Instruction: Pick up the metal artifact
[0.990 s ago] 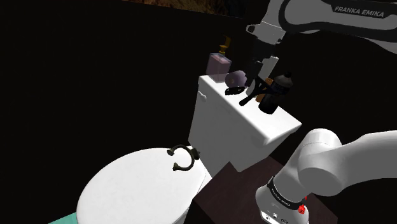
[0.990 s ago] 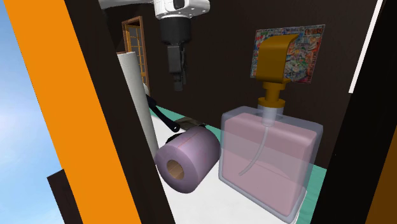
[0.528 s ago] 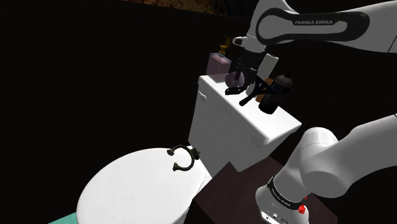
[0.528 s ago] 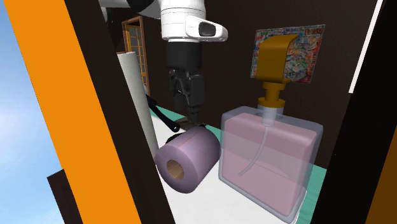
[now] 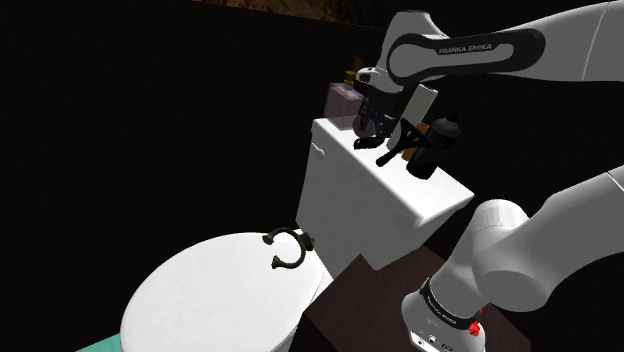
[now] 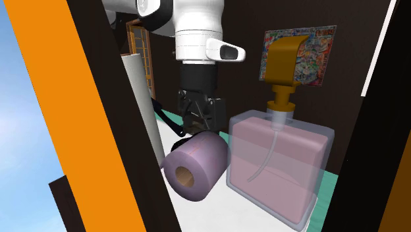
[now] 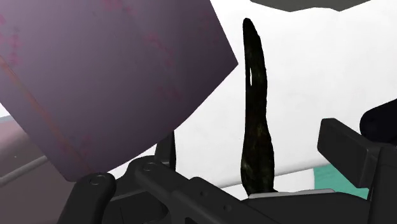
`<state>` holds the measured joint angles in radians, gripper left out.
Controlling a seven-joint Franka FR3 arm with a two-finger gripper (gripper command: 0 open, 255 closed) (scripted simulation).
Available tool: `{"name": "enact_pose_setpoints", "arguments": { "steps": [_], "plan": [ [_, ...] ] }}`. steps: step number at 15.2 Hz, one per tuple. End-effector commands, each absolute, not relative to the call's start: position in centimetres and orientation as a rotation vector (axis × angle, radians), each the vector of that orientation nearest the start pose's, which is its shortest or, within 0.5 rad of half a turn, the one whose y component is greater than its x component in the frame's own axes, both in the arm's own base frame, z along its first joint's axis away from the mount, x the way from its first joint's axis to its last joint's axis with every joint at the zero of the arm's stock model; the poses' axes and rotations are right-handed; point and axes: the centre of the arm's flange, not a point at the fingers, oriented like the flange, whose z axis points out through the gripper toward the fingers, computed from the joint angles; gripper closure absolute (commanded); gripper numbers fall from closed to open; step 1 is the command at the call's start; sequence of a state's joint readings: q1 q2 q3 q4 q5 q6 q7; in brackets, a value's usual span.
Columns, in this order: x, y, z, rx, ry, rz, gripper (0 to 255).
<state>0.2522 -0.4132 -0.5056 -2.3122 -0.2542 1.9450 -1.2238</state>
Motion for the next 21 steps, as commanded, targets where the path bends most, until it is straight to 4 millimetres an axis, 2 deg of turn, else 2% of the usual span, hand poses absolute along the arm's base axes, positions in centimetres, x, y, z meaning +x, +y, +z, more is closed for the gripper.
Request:
{"name": "enact_pose_setpoints", "arguments": {
  "steps": [1,3,4,8,12,13,21],
  "plan": [
    [41.7,-14.2,46.1,-2.696,-1.651,0.063,0],
    [41.7,-14.2,46.1,-2.696,-1.651,0.063,0],
    [42.0,-14.2,45.8,-2.697,-1.650,0.062,255],
    [41.9,-14.4,47.0,-2.697,-1.649,0.061,255],
    [41.7,-14.3,47.0,-2.697,-1.649,0.061,255],
    [41.7,-14.2,46.1,-2.696,-1.651,0.063,255],
    [41.7,-14.2,50.3,-2.696,-1.651,0.063,255]
  ]
}}
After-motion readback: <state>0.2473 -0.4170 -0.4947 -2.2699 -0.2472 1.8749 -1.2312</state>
